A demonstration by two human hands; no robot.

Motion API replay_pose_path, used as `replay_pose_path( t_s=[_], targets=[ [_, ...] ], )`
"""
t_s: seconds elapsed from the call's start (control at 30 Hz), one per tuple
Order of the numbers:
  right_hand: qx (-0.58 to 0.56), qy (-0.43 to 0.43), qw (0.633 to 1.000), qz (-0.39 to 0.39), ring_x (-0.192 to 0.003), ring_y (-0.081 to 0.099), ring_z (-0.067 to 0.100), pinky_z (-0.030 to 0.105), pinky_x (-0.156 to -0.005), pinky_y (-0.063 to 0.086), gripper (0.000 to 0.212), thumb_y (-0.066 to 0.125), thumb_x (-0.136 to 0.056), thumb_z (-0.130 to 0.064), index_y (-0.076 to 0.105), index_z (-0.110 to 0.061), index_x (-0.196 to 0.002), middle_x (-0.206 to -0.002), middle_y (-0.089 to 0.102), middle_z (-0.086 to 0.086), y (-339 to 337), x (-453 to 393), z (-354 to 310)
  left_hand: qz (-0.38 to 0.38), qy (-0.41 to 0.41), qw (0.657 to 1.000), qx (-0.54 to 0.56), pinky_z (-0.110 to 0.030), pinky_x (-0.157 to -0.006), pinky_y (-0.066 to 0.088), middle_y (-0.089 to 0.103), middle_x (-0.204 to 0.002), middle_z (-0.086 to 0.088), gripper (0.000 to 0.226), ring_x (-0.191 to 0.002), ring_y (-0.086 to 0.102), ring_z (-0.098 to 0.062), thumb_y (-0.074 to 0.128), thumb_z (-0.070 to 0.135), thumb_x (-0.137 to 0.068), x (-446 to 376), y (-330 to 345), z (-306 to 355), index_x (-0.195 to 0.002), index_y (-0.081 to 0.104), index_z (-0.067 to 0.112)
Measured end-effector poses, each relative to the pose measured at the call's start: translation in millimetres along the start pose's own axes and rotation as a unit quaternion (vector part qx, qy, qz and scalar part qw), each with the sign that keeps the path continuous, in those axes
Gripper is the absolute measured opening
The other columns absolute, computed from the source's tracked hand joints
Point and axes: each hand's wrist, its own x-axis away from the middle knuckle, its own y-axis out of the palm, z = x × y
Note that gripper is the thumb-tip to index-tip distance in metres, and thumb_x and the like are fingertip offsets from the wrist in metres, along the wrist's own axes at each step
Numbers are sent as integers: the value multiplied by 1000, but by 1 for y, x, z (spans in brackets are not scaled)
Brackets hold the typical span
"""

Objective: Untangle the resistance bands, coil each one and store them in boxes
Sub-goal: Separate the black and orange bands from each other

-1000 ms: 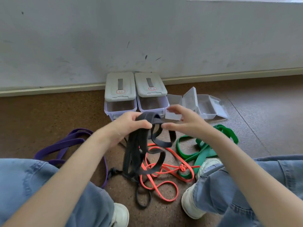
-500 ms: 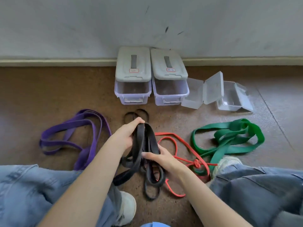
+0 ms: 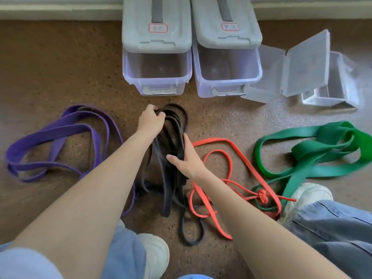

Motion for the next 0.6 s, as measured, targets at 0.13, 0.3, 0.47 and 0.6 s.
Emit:
replay_pose_path(
  t_s=[0.13, 0.3, 0.47, 0.6],
  targets=[
    [82, 13, 996, -13, -133, 37, 17, 15, -99, 26, 61, 53, -92, -43, 37, -13, -142, -145, 43, 5, -22, -13, -2, 48, 68, 995, -49, -33, -107, 30, 28, -151, -9, 53, -137, 31, -25, 45, 19, -96, 16, 10, -13, -144, 26, 10],
    [196, 45, 958, 203, -111, 55, 28, 25, -84, 35, 36, 49, -94, -33, 62, -6, -113, -115, 64, 16, -91, 3, 25, 55, 164, 975, -138, -37, -117, 10, 14, -157, -11, 52, -145, 7, -24, 44, 13, -95, 54, 22, -29, -144, 26, 5],
    [323, 175, 926, 91, -135, 28, 37, 45, -109, 27, 74, 55, -88, -48, 22, -16, -146, -149, 23, 15, -105, 36, 70, 122, 229, 956, -135, -42, -93, 39, 51, -122, -18, 35, -112, 48, -34, 53, -1, -78, 116, 48, -41, -113, 55, 2],
    [258, 150, 953, 57, -129, 39, 37, 45, -106, 33, 98, 63, -74, -62, 17, -16, -147, -140, 29, 17, -80, 66, 77, 28, 194, 968, -157, -39, -88, 38, 56, -106, -11, 28, -102, 52, -30, 54, 2, -79, 166, 80, -66, -106, 58, 6]
  ],
)
